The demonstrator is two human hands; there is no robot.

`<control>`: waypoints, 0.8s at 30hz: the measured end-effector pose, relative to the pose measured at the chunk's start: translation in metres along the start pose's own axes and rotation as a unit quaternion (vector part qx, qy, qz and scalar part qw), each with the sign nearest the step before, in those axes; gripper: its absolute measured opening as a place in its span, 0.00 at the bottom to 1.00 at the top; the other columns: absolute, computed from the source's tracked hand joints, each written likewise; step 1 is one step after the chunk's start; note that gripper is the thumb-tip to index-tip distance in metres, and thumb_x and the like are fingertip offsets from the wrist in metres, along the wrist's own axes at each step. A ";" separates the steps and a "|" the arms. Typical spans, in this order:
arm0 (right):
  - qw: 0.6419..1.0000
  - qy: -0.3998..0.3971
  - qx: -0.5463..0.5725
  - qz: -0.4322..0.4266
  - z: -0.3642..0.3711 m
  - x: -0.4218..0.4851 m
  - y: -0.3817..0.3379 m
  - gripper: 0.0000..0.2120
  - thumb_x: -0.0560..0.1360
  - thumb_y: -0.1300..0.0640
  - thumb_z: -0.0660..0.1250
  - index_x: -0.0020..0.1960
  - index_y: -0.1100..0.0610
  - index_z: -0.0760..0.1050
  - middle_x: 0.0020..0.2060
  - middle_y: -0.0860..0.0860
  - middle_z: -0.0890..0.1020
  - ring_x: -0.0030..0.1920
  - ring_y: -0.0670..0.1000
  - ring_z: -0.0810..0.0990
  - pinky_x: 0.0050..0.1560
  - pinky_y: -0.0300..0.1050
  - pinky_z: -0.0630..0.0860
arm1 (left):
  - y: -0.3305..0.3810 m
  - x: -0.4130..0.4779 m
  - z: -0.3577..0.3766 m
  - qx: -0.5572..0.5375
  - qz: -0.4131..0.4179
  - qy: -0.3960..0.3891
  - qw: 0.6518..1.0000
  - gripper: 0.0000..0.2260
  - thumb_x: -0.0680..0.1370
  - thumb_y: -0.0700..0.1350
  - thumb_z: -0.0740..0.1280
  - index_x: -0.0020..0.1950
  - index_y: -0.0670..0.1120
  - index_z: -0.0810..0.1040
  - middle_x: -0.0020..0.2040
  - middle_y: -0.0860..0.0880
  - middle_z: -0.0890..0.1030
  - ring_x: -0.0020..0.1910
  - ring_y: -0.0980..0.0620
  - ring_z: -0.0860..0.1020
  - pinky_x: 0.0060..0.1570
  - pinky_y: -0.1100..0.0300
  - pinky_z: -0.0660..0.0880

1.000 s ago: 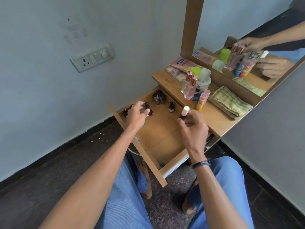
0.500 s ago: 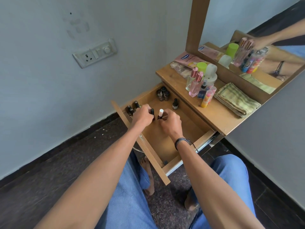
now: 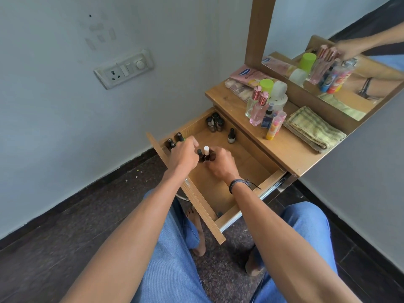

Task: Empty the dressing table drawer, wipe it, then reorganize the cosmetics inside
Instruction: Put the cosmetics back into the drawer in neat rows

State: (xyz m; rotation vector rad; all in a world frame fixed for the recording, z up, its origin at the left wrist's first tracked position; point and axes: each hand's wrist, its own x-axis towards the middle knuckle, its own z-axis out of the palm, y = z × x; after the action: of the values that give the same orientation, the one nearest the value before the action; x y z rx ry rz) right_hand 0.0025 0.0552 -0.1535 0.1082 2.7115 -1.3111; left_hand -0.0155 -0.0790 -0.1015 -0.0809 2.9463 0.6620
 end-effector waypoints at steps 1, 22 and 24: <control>1.000 -0.001 -0.009 -0.008 0.001 0.001 0.000 0.08 0.73 0.61 0.73 0.49 0.52 0.76 0.47 0.49 0.78 0.48 0.54 0.76 0.46 0.45 0.68 | -0.003 -0.001 -0.005 -0.005 0.007 0.029 1.000 0.18 0.78 0.32 0.66 0.64 0.48 0.78 0.60 0.48 0.83 0.57 0.47 0.81 0.55 0.53 0.79; 0.995 0.064 0.077 0.013 0.037 0.035 -0.015 0.18 0.73 0.63 0.74 0.57 0.47 0.74 0.55 0.48 0.81 0.55 0.52 0.81 0.58 0.52 0.78 | -0.040 0.012 -0.005 -0.075 0.033 0.241 0.967 0.17 0.75 0.30 0.66 0.59 0.45 0.79 0.58 0.48 0.82 0.60 0.47 0.73 0.57 0.49 0.75; 0.994 0.067 0.083 0.009 0.044 0.038 -0.017 0.18 0.73 0.64 0.74 0.56 0.48 0.74 0.54 0.48 0.81 0.53 0.51 0.81 0.57 0.53 0.79 | -0.040 0.012 -0.004 -0.074 0.031 0.241 0.967 0.17 0.75 0.30 0.66 0.59 0.45 0.80 0.58 0.48 0.82 0.60 0.46 0.73 0.58 0.49 0.75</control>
State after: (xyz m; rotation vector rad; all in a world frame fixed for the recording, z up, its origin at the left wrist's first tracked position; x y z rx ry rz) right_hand -0.0339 0.0104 -0.1727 0.2443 2.6950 -1.5775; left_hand -0.0244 -0.1175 -0.1164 -0.1897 3.3640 0.9976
